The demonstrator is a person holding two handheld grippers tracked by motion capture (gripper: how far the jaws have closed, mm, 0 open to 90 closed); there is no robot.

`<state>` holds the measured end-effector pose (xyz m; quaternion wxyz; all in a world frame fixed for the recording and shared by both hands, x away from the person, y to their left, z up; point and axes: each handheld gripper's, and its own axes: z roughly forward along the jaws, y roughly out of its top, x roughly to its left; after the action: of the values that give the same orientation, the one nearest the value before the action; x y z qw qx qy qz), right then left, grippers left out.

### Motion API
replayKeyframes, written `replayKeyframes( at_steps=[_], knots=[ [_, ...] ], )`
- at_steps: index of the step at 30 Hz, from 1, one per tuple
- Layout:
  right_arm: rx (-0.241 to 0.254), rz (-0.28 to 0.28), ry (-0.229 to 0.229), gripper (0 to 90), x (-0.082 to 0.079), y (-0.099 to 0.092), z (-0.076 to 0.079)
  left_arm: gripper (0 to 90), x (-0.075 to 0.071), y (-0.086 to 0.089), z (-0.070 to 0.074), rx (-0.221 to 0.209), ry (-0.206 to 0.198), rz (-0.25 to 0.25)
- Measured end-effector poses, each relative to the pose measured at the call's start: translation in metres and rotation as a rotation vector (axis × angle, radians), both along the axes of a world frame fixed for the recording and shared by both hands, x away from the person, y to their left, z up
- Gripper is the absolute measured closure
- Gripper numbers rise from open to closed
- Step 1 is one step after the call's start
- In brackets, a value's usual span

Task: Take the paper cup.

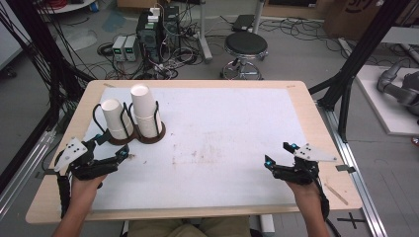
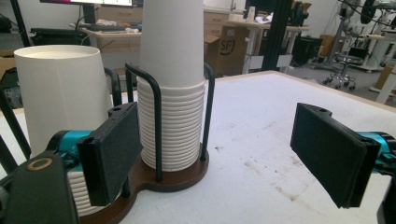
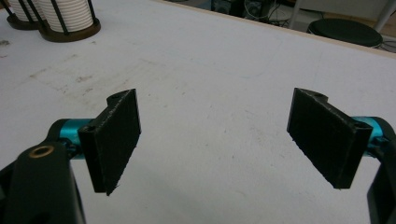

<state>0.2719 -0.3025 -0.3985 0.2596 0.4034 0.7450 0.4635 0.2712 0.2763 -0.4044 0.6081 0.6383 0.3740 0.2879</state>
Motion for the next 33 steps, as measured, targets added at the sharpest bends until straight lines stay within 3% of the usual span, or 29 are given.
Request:
replayKeyframes(
  at_steps=[8,20,26,33],
  knots=[
    [0.008,-0.012,0.004,18.0,-0.003,-0.003,-0.001,16.4,0.008,-0.003,0.003,-0.003,0.010,-0.011],
    [0.014,-0.003,0.015,18.1,-0.007,0.001,0.000,16.3,0.008,-0.007,0.008,-0.004,0.039,-0.041],
    [0.014,-0.002,0.010,18.0,-0.005,0.006,0.001,16.1,0.016,-0.004,0.028,-0.027,0.016,-0.033],
    [-0.001,0.008,0.014,18.0,-0.004,0.011,0.001,16.1,0.038,-0.010,0.056,-0.007,0.009,-0.047]
  ],
)
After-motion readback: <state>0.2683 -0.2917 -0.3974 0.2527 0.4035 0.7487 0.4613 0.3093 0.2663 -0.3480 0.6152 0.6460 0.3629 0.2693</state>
